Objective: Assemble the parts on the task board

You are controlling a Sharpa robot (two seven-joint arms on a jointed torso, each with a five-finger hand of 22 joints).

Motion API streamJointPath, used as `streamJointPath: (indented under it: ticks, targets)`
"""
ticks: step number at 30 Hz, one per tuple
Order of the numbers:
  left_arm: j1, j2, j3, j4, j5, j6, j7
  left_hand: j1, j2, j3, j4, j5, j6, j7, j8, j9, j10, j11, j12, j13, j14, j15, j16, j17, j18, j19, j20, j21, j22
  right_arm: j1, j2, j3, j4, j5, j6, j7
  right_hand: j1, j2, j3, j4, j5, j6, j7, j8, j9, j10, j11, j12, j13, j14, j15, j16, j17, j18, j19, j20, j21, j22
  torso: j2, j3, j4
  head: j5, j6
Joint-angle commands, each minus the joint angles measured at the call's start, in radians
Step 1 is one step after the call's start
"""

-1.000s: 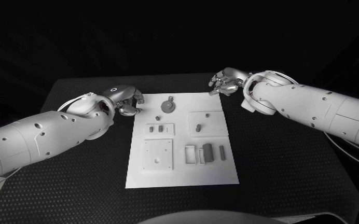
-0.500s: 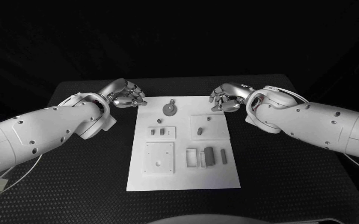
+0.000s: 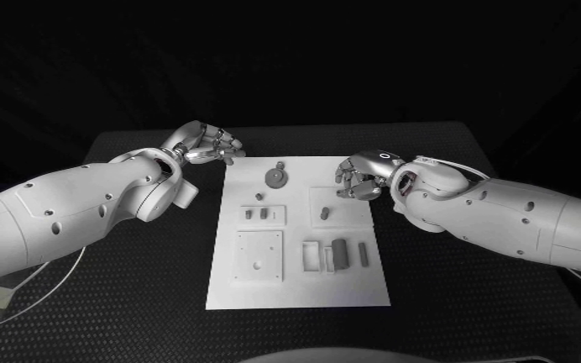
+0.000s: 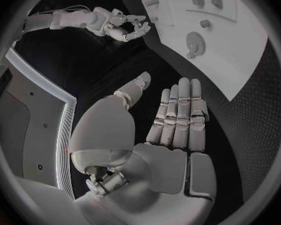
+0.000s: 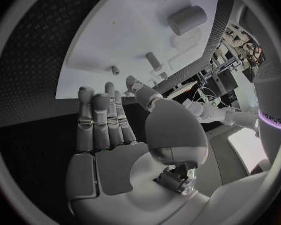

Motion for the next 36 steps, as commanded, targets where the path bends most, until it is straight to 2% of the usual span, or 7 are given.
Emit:
streamJointPath:
  ticks: [1, 7, 9, 19, 23, 31, 36]
  targets:
    - [0.001, 0.004, 0.001, 0.006, 0.038, 0.030, 0.031, -0.001, 0.006, -0.005, -0.003, 0.005, 0.003, -0.001, 0.003, -0.001, 0.003, 0.003, -0.006, -0.002, -0.002, 0.008, -0.009, 0.003, -0.004, -0.009, 0.001, 0.000, -0.003, -0.011, 0.009, 0.000, -0.013, -0.055, 0.003, -0.031, -0.001, -0.011, -0.001, 0.000, 0.003, -0.006, 0.013, -0.010, -0.004, -0.003, 0.007, -0.012, -0.005, 0.005, 0.003, -0.008, -0.001, 0.046, 0.004, 0.000, -0.006, 0.010, 0.002, 0.0012, 0.0026, 0.002, -0.002]
    - [0.001, 0.003, 0.001, 0.009, 0.041, 0.035, 0.034, -0.003, 0.008, -0.006, -0.002, 0.005, 0.001, 0.000, 0.002, -0.003, 0.005, 0.003, -0.008, -0.003, 0.002, 0.007, -0.013, 0.011, -0.003, -0.007, 0.000, 0.002, -0.006, -0.028, 0.026, 0.000, -0.033, -0.055, -0.004, -0.031, -0.003, -0.014, 0.000, 0.000, 0.003, -0.015, 0.018, -0.019, -0.010, -0.014, 0.014, -0.033, -0.013, 0.004, 0.009, -0.011, 0.000, 0.046, 0.004, 0.001, -0.010, 0.010, 0.003, 0.0003, 0.0015, 0.005, -0.008]
    - [0.001, 0.003, 0.001, 0.008, 0.042, 0.037, 0.033, -0.003, 0.008, -0.007, -0.002, 0.005, 0.001, 0.000, 0.002, -0.003, 0.005, 0.003, -0.008, -0.003, 0.003, 0.007, -0.013, 0.012, -0.003, -0.006, 0.000, 0.002, -0.007, -0.028, 0.029, 0.000, -0.034, -0.055, -0.006, -0.030, -0.002, -0.014, 0.000, -0.001, 0.003, -0.015, 0.018, -0.020, -0.010, -0.014, 0.014, -0.034, -0.013, 0.004, 0.010, -0.011, 0.001, 0.046, 0.004, 0.001, -0.011, 0.010, 0.003, -0.0001, 0.0015, 0.009, -0.014]
    - [0.001, 0.001, 0.001, 0.011, 0.047, 0.052, 0.022, -0.005, 0.010, -0.009, 0.000, 0.005, 0.004, -0.001, 0.004, -0.003, 0.004, 0.004, -0.010, -0.005, 0.005, 0.008, -0.018, 0.019, -0.003, -0.005, 0.001, 0.003, -0.011, -0.030, 0.043, -0.002, -0.044, -0.052, 0.001, -0.025, 0.001, -0.008, 0.002, -0.001, 0.003, -0.014, 0.018, -0.020, -0.011, -0.012, 0.014, -0.037, -0.014, 0.004, 0.010, -0.011, 0.001, 0.046, 0.005, 0.000, -0.012, 0.010, 0.002, -0.0009, -0.0001, 0.009, -0.018]
    - [0.001, 0.002, 0.001, 0.010, 0.047, 0.054, 0.020, -0.006, 0.010, -0.009, 0.000, 0.005, 0.003, -0.001, 0.004, -0.004, 0.004, 0.004, -0.011, -0.006, 0.006, 0.007, -0.019, 0.021, -0.003, -0.004, 0.000, 0.003, -0.011, -0.034, 0.048, -0.003, -0.050, -0.052, 0.005, -0.025, 0.003, 0.011, 0.005, -0.002, 0.003, -0.009, 0.017, -0.020, -0.011, -0.007, 0.014, -0.041, -0.015, 0.005, 0.010, -0.011, 0.003, 0.046, 0.006, 0.001, -0.013, 0.011, 0.002, -0.0004, 0.0005, 0.010, -0.019]
    - [0.001, 0.001, 0.001, 0.012, 0.047, 0.058, 0.017, -0.007, 0.013, -0.009, 0.003, 0.005, 0.004, -0.001, 0.005, -0.004, 0.003, 0.005, -0.013, -0.007, 0.009, 0.007, -0.022, 0.027, -0.002, -0.002, 0.000, 0.003, -0.013, -0.036, 0.064, -0.004, -0.082, -0.052, 0.020, -0.024, 0.014, 0.075, 0.004, -0.011, 0.003, 0.000, 0.013, -0.020, -0.012, 0.006, 0.011, -0.051, -0.017, 0.005, 0.008, -0.011, 0.007, 0.046, 0.004, 0.000, -0.015, 0.015, 0.002, -0.0003, 0.0008, 0.009, -0.021]
    - [0.001, 0.002, 0.001, 0.013, 0.047, 0.059, 0.016, -0.008, 0.014, -0.009, 0.004, 0.006, 0.005, -0.002, 0.005, -0.005, 0.003, 0.005, -0.014, -0.007, 0.011, 0.006, -0.023, 0.030, -0.002, 0.000, 0.000, 0.004, -0.014, -0.038, 0.070, -0.006, -0.092, -0.052, 0.037, -0.022, 0.019, 0.083, 0.003, -0.012, 0.003, 0.002, 0.013, -0.020, -0.012, 0.009, 0.011, -0.052, -0.017, 0.005, 0.007, -0.011, 0.008, 0.046, 0.003, 0.000, -0.014, 0.017, 0.002, 0.0003, 0.0016, 0.009, -0.023]
